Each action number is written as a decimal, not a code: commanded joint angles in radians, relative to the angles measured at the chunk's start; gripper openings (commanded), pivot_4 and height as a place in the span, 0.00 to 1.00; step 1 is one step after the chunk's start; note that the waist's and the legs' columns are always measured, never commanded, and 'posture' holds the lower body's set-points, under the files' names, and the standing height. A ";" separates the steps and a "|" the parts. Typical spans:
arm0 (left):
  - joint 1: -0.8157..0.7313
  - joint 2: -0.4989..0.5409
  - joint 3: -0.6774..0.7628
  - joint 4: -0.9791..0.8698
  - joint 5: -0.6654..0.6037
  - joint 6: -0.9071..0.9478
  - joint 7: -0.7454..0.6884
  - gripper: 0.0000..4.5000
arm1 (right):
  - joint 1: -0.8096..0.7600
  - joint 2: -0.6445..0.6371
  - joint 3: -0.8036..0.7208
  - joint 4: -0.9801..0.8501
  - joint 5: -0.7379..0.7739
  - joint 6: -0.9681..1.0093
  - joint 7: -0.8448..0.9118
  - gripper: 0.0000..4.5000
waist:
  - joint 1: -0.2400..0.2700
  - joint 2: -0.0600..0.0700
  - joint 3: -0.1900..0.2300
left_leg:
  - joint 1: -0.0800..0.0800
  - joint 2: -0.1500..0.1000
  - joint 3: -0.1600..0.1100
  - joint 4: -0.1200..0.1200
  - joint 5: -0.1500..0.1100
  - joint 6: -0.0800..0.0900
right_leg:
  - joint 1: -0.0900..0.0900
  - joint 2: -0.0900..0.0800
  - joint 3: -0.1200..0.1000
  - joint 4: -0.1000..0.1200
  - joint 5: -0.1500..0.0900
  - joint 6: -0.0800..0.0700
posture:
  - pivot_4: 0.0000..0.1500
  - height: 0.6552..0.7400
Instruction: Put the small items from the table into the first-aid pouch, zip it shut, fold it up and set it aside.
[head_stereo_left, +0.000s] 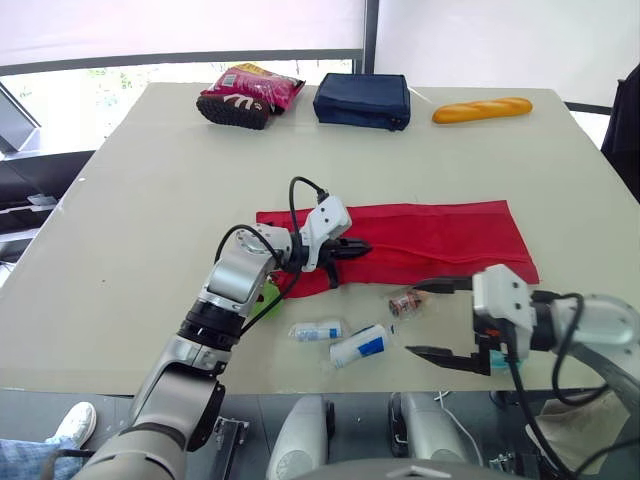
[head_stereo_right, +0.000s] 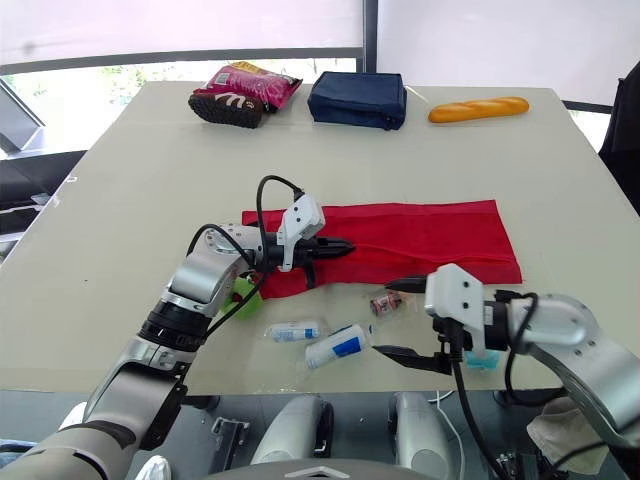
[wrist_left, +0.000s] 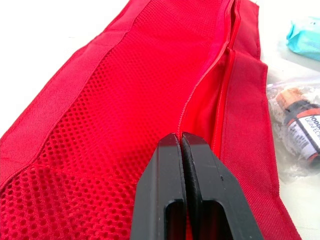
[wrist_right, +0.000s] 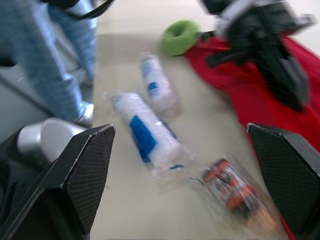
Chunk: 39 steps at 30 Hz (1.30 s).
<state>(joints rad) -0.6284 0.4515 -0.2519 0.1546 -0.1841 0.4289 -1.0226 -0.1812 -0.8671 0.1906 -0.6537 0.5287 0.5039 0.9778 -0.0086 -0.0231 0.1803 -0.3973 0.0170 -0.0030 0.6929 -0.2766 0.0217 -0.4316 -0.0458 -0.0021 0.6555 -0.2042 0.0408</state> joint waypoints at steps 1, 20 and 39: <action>-0.021 0.010 0.015 0.001 0.000 -0.029 -0.013 0.02 | -0.077 0.023 0.076 0.028 -0.042 -0.020 0.066 1.00 | -0.001 0.000 0.000 | 0.000 0.000 0.000 0.000 0.000 0.000 | 0.000 0.000 0.000 0.000 0.000 0.000 | 1.00 0.69; -0.047 0.041 0.028 0.071 0.017 -0.082 -0.051 0.00 | -0.239 0.143 0.320 0.307 -0.371 -0.211 0.217 0.48 | -0.002 0.000 0.000 | -0.001 0.000 -0.001 0.003 0.000 0.000 | -0.001 -0.001 0.000 0.003 0.000 0.000 | 1.00 0.69; -0.061 0.037 0.048 0.112 0.015 -0.092 -0.054 0.00 | -0.011 0.084 -0.070 0.062 -0.136 0.124 0.018 0.01 | -0.002 0.000 0.000 | -0.001 0.000 -0.003 0.006 0.000 0.000 | 0.000 -0.001 0.000 0.005 0.000 0.000 | 1.00 0.69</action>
<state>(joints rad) -0.6697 0.4853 -0.2330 0.2756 -0.1597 0.3555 -1.0779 -0.1977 -0.7796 0.1706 -0.5413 0.3580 0.5903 1.0264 -0.0107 -0.0229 0.1804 -0.3984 0.0172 -0.0061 0.6988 -0.2766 0.0216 -0.4320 -0.0465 -0.0018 0.6604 -0.2039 0.0409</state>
